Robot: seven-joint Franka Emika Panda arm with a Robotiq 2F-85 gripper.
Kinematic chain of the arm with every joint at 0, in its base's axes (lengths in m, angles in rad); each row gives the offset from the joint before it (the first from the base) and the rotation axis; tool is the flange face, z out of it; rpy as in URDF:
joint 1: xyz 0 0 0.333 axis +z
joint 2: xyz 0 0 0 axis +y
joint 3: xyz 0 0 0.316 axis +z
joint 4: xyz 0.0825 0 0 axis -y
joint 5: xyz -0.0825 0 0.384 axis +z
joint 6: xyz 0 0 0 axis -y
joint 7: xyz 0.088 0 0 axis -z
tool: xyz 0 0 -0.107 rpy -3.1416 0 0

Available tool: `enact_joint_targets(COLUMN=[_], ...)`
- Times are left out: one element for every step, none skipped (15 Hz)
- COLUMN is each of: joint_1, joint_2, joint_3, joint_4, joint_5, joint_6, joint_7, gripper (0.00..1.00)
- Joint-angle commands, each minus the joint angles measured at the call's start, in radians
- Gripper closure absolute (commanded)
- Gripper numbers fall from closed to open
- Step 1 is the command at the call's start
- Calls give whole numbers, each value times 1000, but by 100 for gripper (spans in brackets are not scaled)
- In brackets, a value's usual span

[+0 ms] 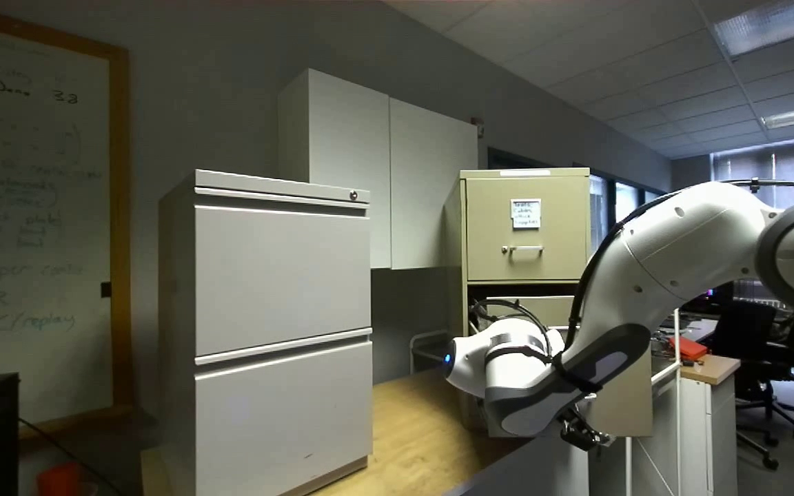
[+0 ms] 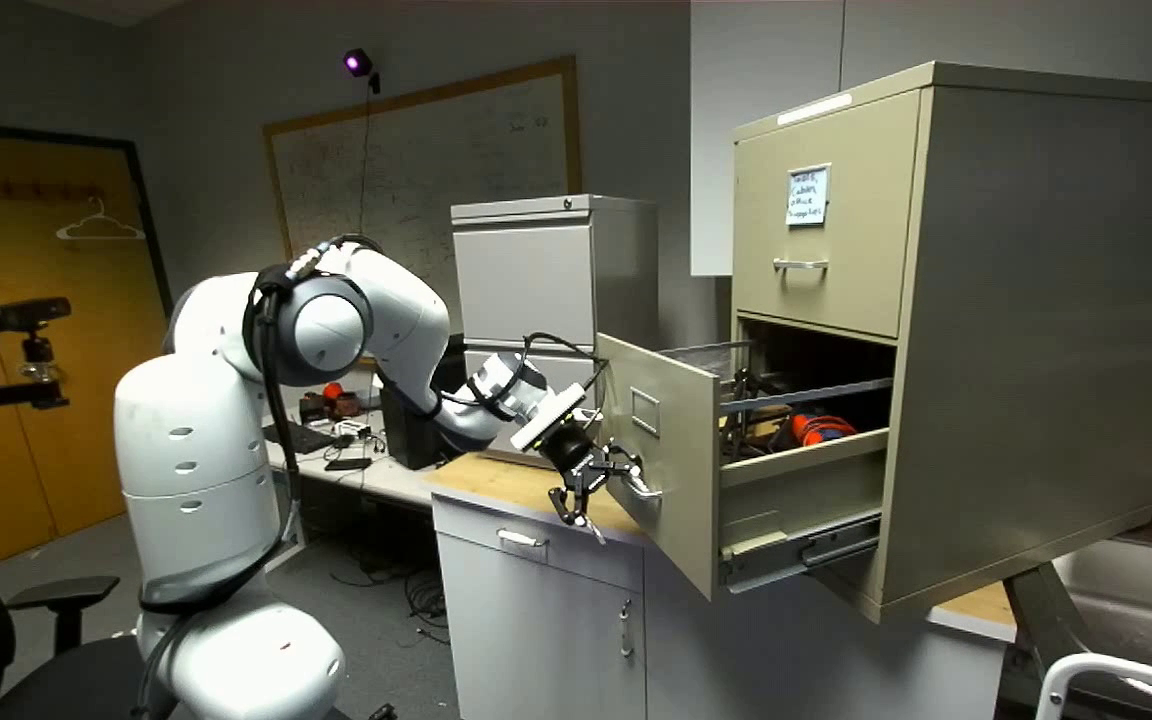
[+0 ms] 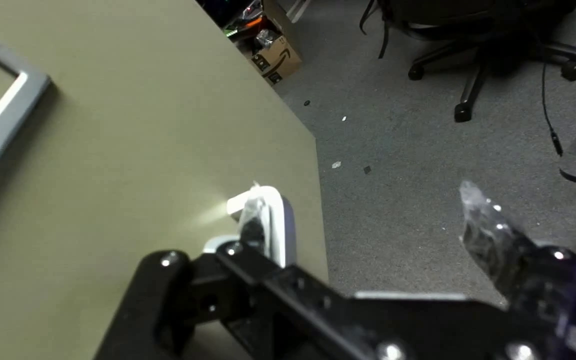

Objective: Open the bottom right drawer

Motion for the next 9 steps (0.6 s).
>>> enact_joint_targets(joint_1=[-24, -23, -23, -23, -22, -22, -22, -22, -22], joint_2=[-28, -35, -46, -55, -67, -80, -92, -103, -115], joint_3=[-15, -15, -15, -15, -16, -16, -18, -20, -22], joint_4=[-12, -7, -3, 1, 5, 8, 9, 12, 12], joint_5=[108, 120, 136, 154, 176, 198, 219, 240, 257], joint_6=[-61, -65, -71, -76, -82, -89, -93, -98, -97], joint_7=[-59, -71, -85, -96, -108, -119, -127, -133, -144], gripper=[0, 0, 0, 0, 0, 0, 0, 0, 0])
